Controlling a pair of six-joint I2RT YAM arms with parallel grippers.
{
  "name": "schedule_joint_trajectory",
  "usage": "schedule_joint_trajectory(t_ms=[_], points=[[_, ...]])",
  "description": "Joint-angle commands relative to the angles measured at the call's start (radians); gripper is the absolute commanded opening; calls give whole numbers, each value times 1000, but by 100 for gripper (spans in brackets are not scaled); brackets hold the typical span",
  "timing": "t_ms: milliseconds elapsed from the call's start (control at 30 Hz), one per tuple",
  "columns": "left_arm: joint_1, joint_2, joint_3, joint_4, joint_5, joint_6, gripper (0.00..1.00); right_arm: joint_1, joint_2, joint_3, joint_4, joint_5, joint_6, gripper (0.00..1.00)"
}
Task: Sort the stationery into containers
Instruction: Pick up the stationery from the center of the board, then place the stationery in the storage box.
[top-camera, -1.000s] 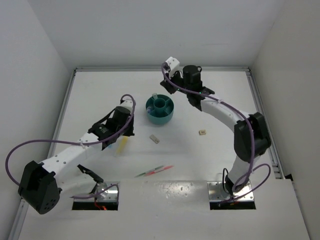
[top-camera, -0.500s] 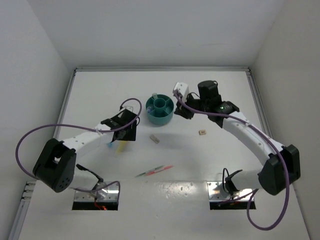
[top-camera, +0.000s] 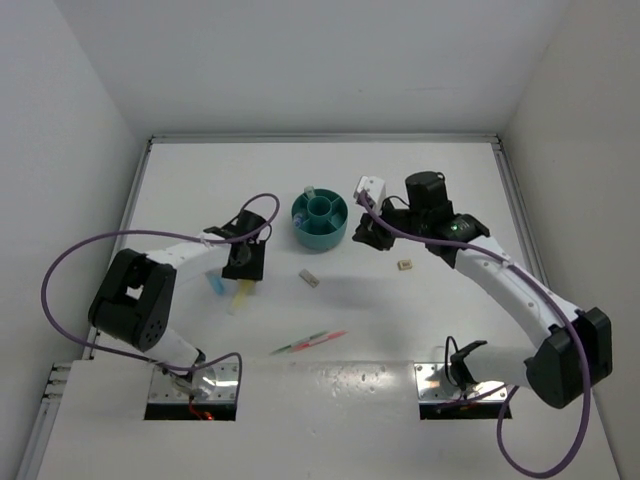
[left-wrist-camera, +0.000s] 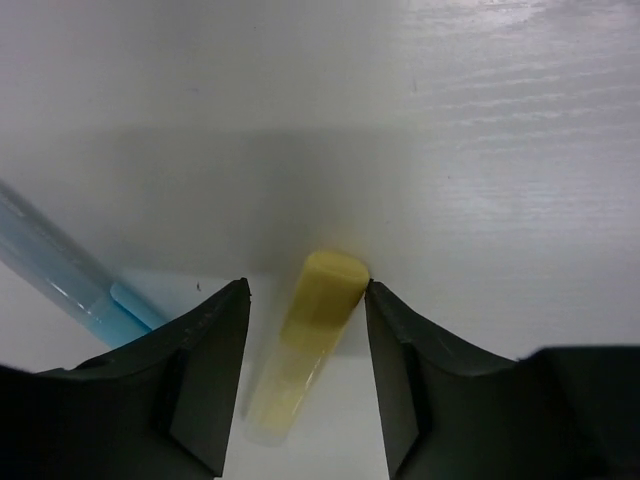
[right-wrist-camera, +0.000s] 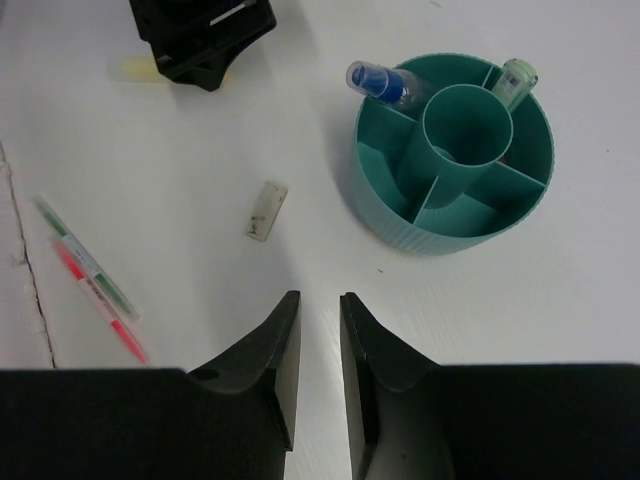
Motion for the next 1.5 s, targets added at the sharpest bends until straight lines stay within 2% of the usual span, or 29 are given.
schedule_joint_trajectory(t_ms=[0, 100, 200, 367, 467, 533, 567, 600, 633, 667, 700, 733, 767, 800, 933, 1033, 1133, 1167, 1333, 1467], points=[[29, 35, 48, 22, 55, 41, 54, -3, -56, -2, 38, -41, 5, 23], [30, 58, 48, 22, 90, 41, 53, -3, -90, -24, 48, -22, 5, 23], [30, 58, 48, 22, 90, 41, 48, -3, -111, -44, 59, -12, 5, 23], [30, 40, 48, 22, 101, 41, 18, -3, -111, -44, 59, -12, 5, 23], [30, -64, 88, 4, 101, 21, 7, -3, -120, -44, 50, -3, 5, 23], [8, -176, 124, -22, 90, -3, 4, -3, -120, -53, 50, 24, 5, 17], [-3, -211, 179, -34, 90, -12, 2, -3, -120, -53, 50, 58, 5, 17], [-15, -244, 209, -35, 110, -12, 0, -3, -120, -64, 68, 86, 5, 26], [-15, -271, 267, -44, 127, -25, 0, -3, -130, -77, 84, 151, 20, 50], [-15, -319, 288, -30, 161, -43, 0, -3, -130, -77, 84, 170, 20, 82], [-15, -337, 301, 2, 188, -43, 0, -3, -130, -77, 84, 181, 11, 100], [-15, -348, 301, 90, 216, -43, 0, -3, -130, -77, 75, 181, 0, 89], [-15, -348, 313, 138, 251, -43, 0, -3, -139, -88, 74, 181, -20, 41], [-15, -348, 313, 189, 268, -54, 0, -3, -139, -88, 97, 202, 0, 0], [-15, -246, 304, 555, 322, -95, 0, -3, -165, -143, 145, 213, 11, 0], [-15, -168, 304, 730, 365, -120, 0, -3, -174, -153, 169, 245, 11, 0], [-33, -74, 227, 1094, 365, -199, 0, -13, -174, -176, 179, 255, 0, 0], [-33, -74, 215, 1148, 365, -200, 0, -13, -174, -176, 179, 255, 0, 0], [-53, 81, 282, 1219, 365, -210, 0, -13, -154, -176, 179, 245, -9, 0], [-62, 142, 313, 1228, 365, -200, 0, -13, -154, -185, 179, 245, -9, 0]])
